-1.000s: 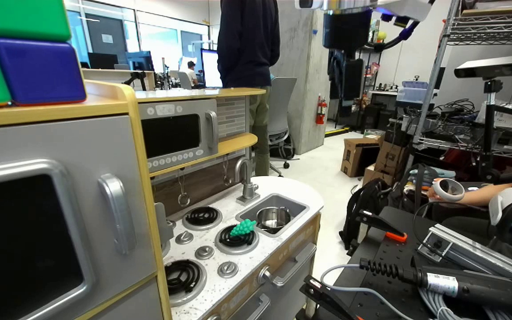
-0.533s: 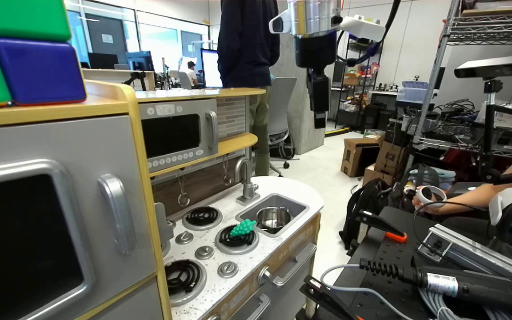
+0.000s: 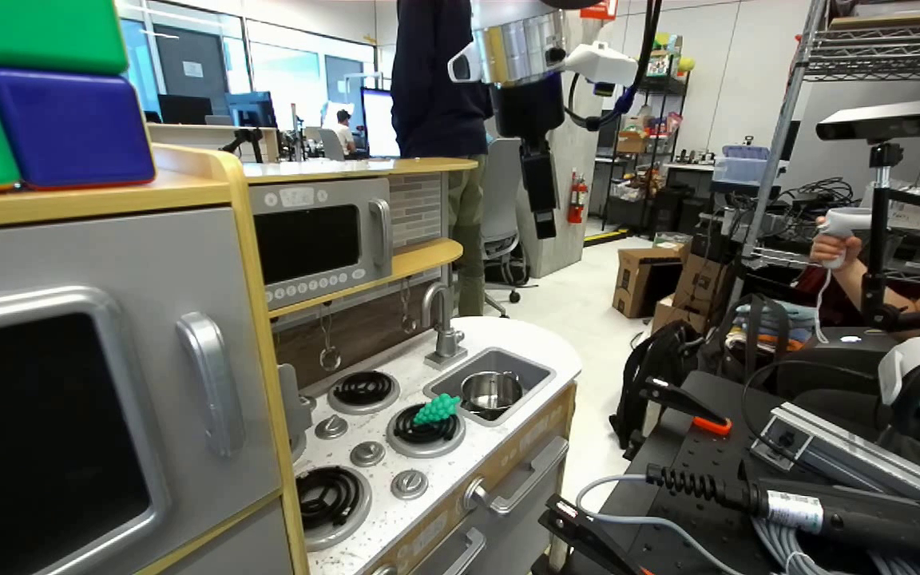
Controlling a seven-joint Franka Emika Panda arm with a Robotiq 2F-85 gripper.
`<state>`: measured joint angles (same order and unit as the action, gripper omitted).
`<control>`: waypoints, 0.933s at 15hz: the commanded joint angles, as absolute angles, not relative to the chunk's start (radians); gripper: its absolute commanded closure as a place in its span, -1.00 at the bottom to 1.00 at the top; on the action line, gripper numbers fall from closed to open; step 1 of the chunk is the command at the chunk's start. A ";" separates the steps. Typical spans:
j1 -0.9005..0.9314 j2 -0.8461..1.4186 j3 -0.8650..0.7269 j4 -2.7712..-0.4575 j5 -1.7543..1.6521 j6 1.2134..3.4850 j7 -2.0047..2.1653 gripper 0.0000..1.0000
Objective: Put the grapes in the pot
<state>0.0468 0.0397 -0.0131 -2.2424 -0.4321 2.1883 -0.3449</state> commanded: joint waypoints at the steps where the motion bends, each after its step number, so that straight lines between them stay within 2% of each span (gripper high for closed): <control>1: 0.033 -0.001 -0.003 -2.287 -0.512 2.195 -0.456 -1.00; 12: -0.041 -0.007 -0.059 -2.389 -0.661 2.510 -0.941 -1.00; 13: -0.027 0.010 -0.044 -2.361 -0.627 2.430 -0.863 -1.00; 14: -0.033 0.010 -0.049 -2.367 -0.631 2.458 -0.893 -1.00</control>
